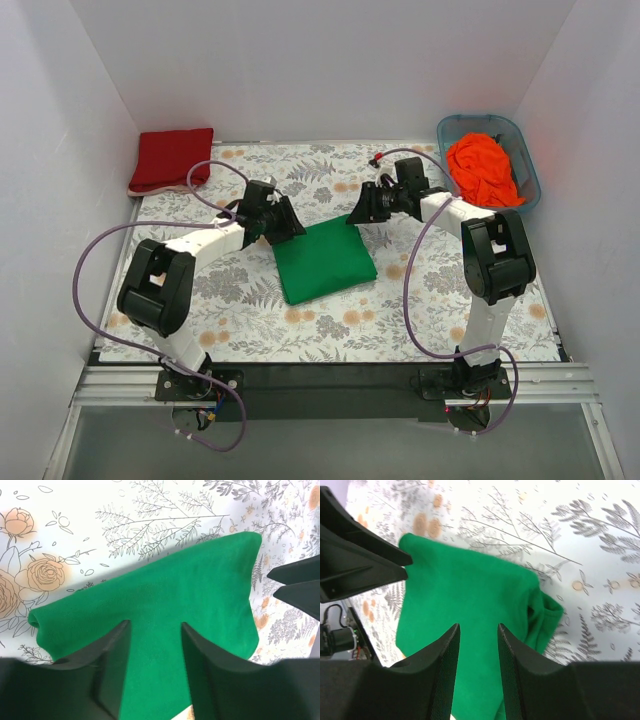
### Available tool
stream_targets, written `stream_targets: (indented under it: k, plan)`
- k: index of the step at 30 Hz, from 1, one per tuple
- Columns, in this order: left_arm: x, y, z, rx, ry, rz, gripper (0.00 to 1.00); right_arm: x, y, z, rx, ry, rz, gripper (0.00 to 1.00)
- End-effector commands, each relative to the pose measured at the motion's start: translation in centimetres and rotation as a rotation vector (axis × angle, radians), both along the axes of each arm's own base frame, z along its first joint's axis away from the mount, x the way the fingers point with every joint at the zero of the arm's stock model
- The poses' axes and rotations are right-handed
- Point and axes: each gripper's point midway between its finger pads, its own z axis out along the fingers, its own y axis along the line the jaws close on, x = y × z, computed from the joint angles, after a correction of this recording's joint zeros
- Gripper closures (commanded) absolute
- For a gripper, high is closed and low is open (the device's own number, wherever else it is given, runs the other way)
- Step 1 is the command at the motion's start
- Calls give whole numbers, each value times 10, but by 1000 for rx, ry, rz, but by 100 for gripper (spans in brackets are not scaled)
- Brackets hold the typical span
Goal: Fold and stack the t-shirts
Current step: Fold the tshirt
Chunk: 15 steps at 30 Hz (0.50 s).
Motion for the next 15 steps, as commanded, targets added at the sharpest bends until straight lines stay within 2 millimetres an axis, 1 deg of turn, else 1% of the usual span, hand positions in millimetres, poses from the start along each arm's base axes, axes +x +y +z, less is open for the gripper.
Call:
stream_targets:
  k: [1,2,3,4,5,6,7,8,9,10,11,12,13,15]
  plan:
    - [9,-7,34,-63,-71,-6,54,5,19,56,133,-103,32,57]
    - [9,-8,40,-82,-96,-7,52,5,22,61,166,-124,39,57]
    - [2,-5,35,-88,-89,7,50,1,25,65,201,-90,31,57]
    - [0,-3,44,-102,-120,14,48,-2,28,66,224,-78,42,57]
    - [3,0,47,-109,-151,34,48,-3,35,70,245,-92,56,58]
    - [-4,5,37,-105,-136,52,48,-4,40,71,259,-69,57,57]
    - [-5,7,36,-105,-142,62,48,-4,44,65,262,-54,61,57]
    - [-1,8,41,-117,-168,76,48,-5,49,62,266,-42,65,57]
    - [0,13,38,-133,-155,105,48,0,52,62,274,-49,59,58]
    - [0,16,33,-139,-144,120,49,3,53,50,276,-8,33,57]
    - [4,17,28,-151,-138,133,50,6,54,44,279,3,21,58]
    - [9,24,25,-166,-128,153,51,9,54,38,280,11,9,58]
    - [10,26,20,-178,-109,167,51,13,55,25,278,35,-7,58]
    - [18,30,6,-189,-79,179,53,18,54,11,276,59,-24,58]
